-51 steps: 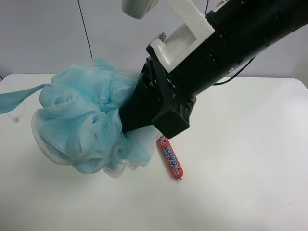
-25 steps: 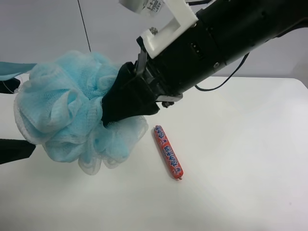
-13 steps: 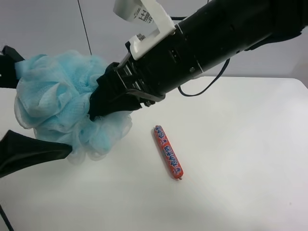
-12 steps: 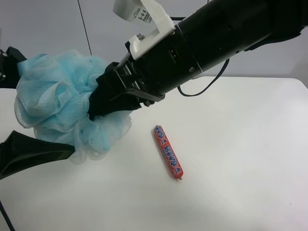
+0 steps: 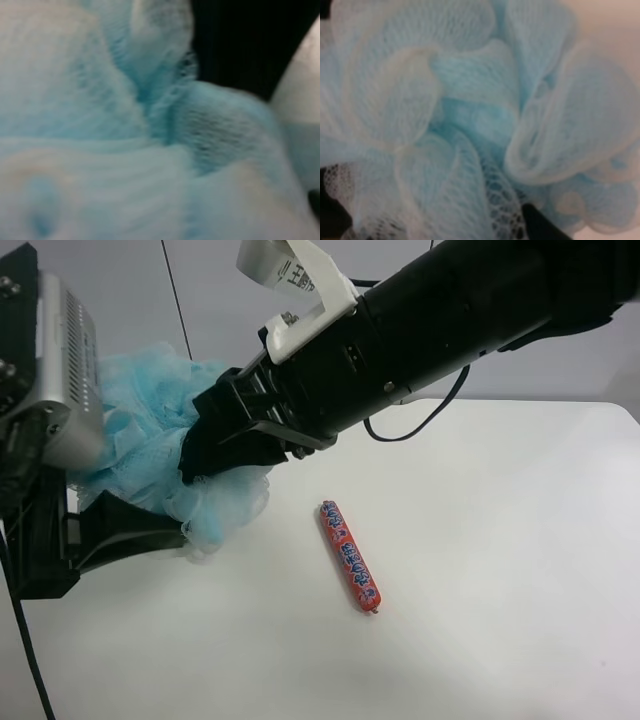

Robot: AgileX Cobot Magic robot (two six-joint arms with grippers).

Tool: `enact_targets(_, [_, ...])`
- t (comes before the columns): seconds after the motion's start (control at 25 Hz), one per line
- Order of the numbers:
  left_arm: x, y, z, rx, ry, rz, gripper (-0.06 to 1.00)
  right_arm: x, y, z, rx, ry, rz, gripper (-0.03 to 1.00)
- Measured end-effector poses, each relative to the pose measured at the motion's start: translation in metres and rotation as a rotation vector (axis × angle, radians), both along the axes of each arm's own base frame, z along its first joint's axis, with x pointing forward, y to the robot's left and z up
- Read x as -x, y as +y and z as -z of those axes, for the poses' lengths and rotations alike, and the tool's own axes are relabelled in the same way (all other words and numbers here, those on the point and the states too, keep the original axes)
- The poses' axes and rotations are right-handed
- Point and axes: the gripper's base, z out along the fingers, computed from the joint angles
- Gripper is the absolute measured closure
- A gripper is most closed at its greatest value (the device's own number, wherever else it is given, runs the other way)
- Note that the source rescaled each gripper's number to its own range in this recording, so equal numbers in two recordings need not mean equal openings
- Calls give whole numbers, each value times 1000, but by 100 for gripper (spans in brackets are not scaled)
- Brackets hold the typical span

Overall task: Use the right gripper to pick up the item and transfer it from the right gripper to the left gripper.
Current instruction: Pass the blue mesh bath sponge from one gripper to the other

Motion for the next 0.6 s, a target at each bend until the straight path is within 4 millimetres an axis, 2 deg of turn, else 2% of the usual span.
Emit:
enact_targets(0.08, [-1,0,2,-14,-3,1,60,1,0,0,3,1,-7,97])
enact_targets(0.12, [-1,0,2,-19,1,3,66,1,0,1,7,0,-10,97])
enact_targets(0.44, [-1,0,2,-25,1,3,67,1,0,1,8,0,-12,97])
enact_targets(0.48, [-1,0,2,-25,1,3,67,1,0,1,8,0,-12,89])
enact_targets(0.52, [-1,0,2,-22,4,3,68,1,0,1,6,0,-9,76])
enact_targets(0.56, [-1,0,2,-19,5,3,70,0,0,0,2,0,-2,60])
enact_targets(0.6, [-1,0,2,-16,8,4,72,0,0,0,-2,1,3,37])
